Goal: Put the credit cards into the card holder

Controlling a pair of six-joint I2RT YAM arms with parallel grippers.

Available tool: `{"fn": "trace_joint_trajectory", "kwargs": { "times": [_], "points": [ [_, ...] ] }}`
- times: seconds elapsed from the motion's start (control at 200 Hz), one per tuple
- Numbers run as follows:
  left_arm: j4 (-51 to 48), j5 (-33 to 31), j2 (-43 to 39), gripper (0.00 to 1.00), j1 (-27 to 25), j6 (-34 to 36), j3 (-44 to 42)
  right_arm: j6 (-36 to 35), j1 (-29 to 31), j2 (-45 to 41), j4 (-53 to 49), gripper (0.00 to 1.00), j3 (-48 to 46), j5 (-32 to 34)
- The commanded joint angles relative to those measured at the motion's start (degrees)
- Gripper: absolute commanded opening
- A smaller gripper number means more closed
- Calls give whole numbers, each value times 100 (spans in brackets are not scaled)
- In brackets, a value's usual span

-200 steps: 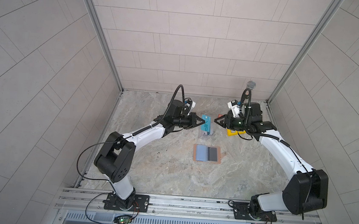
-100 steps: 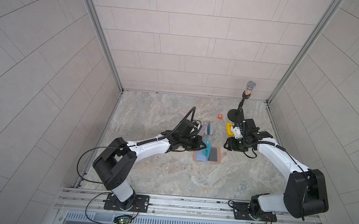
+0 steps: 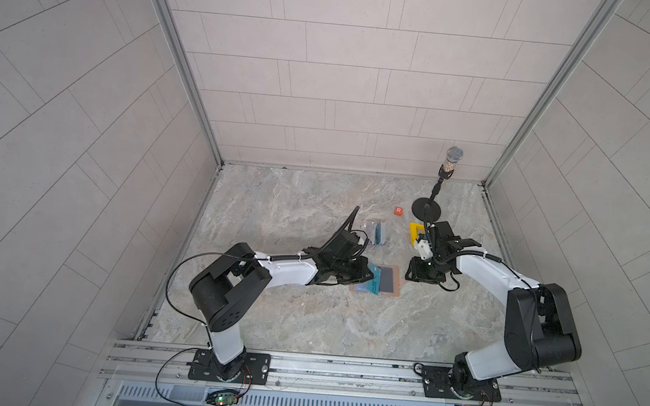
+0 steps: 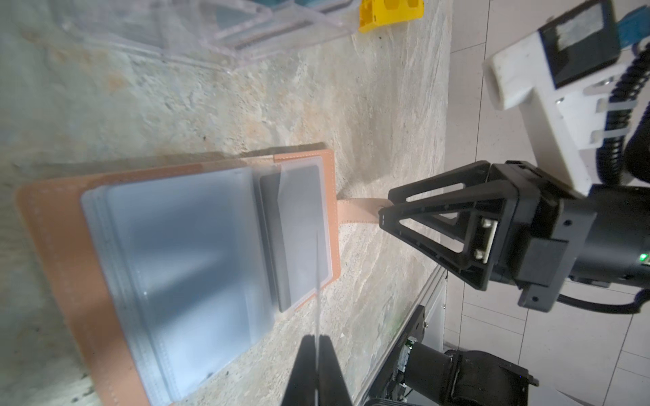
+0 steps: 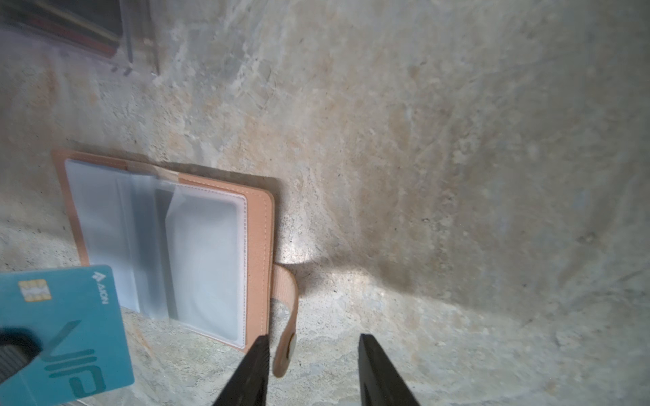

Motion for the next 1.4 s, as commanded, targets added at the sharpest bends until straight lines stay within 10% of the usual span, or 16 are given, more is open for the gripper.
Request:
{"fn": "trace_joint_trajectory", "kwargs": {
  "times": [0.0, 0.36, 1.396],
  "points": [
    [209, -151, 149, 0, -5, -79, -59, 0, 28, 94, 26, 38, -45, 118],
    [473, -133, 447, 0, 12, 33, 71, -4, 28, 198, 61, 15, -76, 267],
    [918, -326, 877, 0, 143, -3, 117, -20, 151, 339, 6, 10, -33, 286]
  ]
}}
